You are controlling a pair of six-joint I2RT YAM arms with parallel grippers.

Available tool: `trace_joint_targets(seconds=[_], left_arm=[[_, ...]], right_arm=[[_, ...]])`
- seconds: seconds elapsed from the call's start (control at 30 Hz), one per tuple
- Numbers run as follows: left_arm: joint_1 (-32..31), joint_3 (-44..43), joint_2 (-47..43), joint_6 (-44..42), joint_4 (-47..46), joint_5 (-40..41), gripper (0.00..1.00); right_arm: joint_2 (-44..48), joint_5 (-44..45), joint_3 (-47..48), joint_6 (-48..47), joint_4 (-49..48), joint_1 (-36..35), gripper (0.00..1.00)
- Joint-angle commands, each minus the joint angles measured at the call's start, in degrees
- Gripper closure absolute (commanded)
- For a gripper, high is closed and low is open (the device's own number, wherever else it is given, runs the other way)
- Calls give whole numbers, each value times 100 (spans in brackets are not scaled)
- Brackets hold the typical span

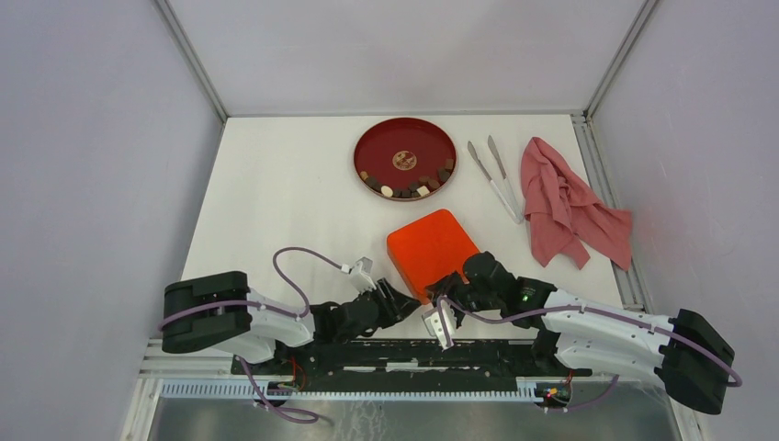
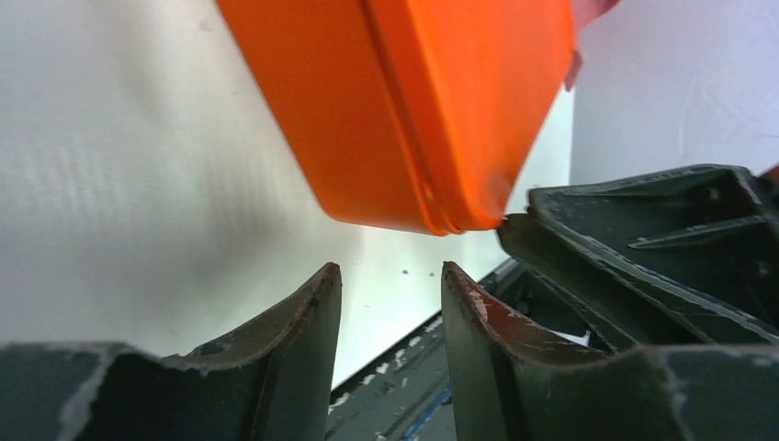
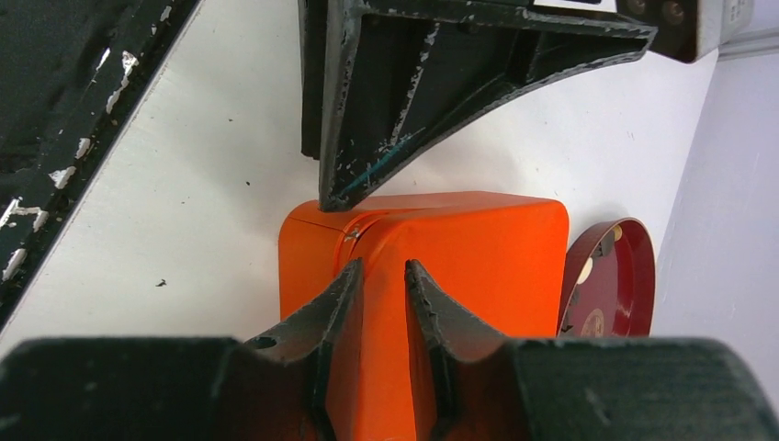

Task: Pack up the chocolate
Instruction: Adjust the packing box at the center of the board.

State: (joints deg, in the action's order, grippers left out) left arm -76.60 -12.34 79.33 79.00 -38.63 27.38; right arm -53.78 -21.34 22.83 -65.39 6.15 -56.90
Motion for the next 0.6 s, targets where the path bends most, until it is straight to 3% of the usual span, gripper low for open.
trace_joint_targets(seconds=[0.0,0.17,0.57], left_arm=[[-19,-82,-176,-63,-400,-88,49],[-21,100,-190,142,-685,-2,48],[-11,208,268,740,-1287,128,50]], right_arm=[[12,75,158,60,-58,-40,70],[-234,216,263,200,4,-141,65],[-372,665,442,545,-13,-206,65]])
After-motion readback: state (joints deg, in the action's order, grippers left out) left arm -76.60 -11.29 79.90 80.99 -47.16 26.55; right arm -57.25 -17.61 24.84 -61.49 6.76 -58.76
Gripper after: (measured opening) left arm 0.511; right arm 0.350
